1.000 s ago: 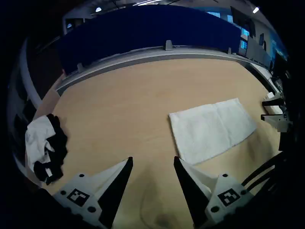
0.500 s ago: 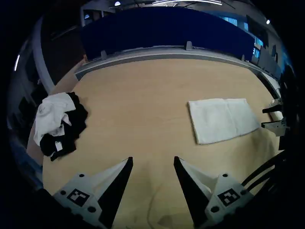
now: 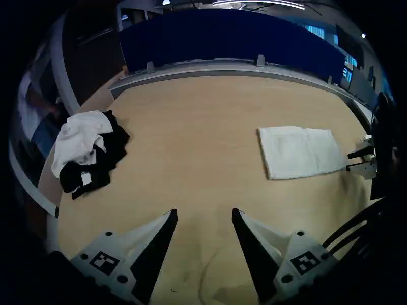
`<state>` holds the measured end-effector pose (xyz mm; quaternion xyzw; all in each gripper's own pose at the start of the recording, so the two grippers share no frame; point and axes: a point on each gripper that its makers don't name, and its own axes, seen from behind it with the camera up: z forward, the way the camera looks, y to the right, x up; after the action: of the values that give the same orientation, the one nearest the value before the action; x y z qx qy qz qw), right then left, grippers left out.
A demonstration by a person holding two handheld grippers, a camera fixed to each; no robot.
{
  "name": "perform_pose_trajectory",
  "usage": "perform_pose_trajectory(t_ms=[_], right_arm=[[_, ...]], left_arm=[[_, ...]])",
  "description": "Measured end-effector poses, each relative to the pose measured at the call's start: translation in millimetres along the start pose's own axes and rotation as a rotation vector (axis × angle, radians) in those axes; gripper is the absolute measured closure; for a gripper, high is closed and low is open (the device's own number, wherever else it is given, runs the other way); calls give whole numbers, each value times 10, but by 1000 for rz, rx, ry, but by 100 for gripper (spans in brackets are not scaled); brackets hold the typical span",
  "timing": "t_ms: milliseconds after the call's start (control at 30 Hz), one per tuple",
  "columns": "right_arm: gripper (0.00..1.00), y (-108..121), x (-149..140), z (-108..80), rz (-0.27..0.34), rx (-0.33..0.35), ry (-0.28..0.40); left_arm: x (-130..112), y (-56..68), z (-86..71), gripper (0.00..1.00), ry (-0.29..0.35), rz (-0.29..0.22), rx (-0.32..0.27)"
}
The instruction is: Fold towel
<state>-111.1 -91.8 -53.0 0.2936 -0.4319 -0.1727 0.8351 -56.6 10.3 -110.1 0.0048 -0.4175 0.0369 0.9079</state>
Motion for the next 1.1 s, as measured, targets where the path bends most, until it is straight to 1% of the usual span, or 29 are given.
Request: perform_pose_trajectory(t_ms=[100,233,300,367,500,567,700,867,1100], right_arm=[[43,-10,-28,27,9,12,-9],[62,-9,-61,65,20,27,-26],[68,-6,-71,83,27,34,-33],[69,-2,-70,94,33,38,-36],[86,-7,-71,108,39,46,-41],[91,-14,-68,111,39,50,-42],[94,-19,-51,112,30,53,-38],[95,-9,28,81,13,46,-16],[96,3,275,-76,-9,38,28]], left_arm=[[-32,-14,-23,21,-2,-3,4],[-62,-35,-46,21,-4,-10,8],[-69,-44,-56,21,-5,-15,10],[-69,-48,-66,21,-5,-16,10],[-62,-47,-85,21,-3,-13,11],[-65,-46,-88,21,-4,-10,11],[-77,-38,-83,21,-6,-9,10],[-83,-36,-77,21,-7,-8,9],[-65,-65,-93,21,-4,-8,7]])
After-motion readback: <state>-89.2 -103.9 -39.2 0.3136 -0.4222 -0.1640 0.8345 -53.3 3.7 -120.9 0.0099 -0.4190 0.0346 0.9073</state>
